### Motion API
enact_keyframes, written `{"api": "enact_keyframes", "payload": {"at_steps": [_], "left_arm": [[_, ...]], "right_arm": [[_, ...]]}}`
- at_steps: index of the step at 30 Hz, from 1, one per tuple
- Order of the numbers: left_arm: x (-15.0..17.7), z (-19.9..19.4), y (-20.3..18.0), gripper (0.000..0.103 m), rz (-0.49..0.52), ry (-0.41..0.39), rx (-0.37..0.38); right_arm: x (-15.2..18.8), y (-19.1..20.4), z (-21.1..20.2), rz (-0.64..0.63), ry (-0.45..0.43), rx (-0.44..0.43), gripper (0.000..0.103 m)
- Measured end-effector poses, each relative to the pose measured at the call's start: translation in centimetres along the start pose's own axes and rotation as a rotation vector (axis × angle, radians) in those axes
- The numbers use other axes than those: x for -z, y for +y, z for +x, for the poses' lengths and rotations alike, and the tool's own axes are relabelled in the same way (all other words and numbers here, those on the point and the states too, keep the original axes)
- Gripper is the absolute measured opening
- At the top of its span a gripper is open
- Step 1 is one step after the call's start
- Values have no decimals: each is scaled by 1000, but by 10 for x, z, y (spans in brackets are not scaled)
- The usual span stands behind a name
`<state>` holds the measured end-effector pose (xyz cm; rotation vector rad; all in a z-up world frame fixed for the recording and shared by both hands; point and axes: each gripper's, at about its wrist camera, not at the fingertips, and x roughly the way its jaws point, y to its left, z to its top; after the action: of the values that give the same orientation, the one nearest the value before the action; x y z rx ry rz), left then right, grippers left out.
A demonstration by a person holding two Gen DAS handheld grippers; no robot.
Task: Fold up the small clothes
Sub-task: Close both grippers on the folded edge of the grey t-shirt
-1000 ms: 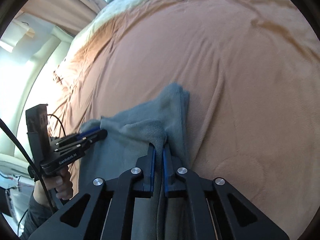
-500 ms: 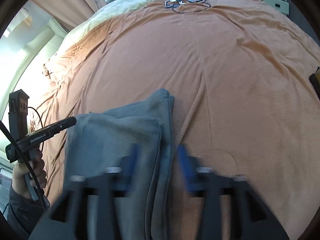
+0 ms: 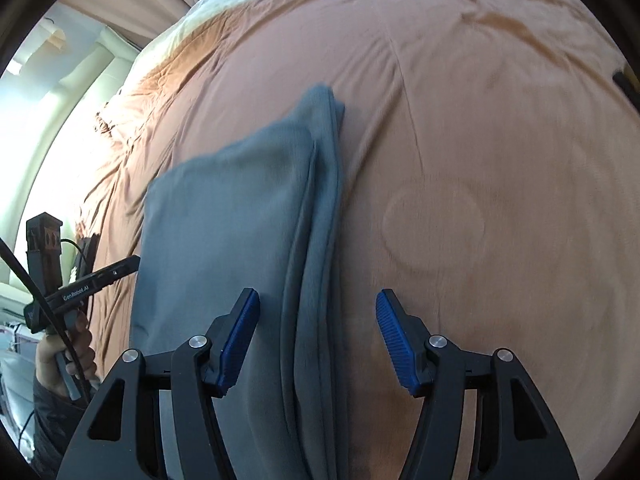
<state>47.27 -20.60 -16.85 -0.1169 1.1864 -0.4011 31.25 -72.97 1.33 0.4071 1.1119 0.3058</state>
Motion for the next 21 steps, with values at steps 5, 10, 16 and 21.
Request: {"api": "enact_keyframes", "payload": {"at_steps": [5, 10, 16, 21], "left_arm": [[33, -2, 2, 45, -9, 28, 23], [64, -11, 4, 44, -43, 33, 66], [96, -23, 6, 44, -84, 42, 132], [125, -31, -1, 44, -82, 58, 166]], "right_arm": [[14, -7, -3, 5, 17, -50, 59], [28, -11, -9, -24, 37, -80, 59], [46, -15, -14, -57, 53, -81, 59], [58, -18, -22, -66, 50, -78, 49]]}}
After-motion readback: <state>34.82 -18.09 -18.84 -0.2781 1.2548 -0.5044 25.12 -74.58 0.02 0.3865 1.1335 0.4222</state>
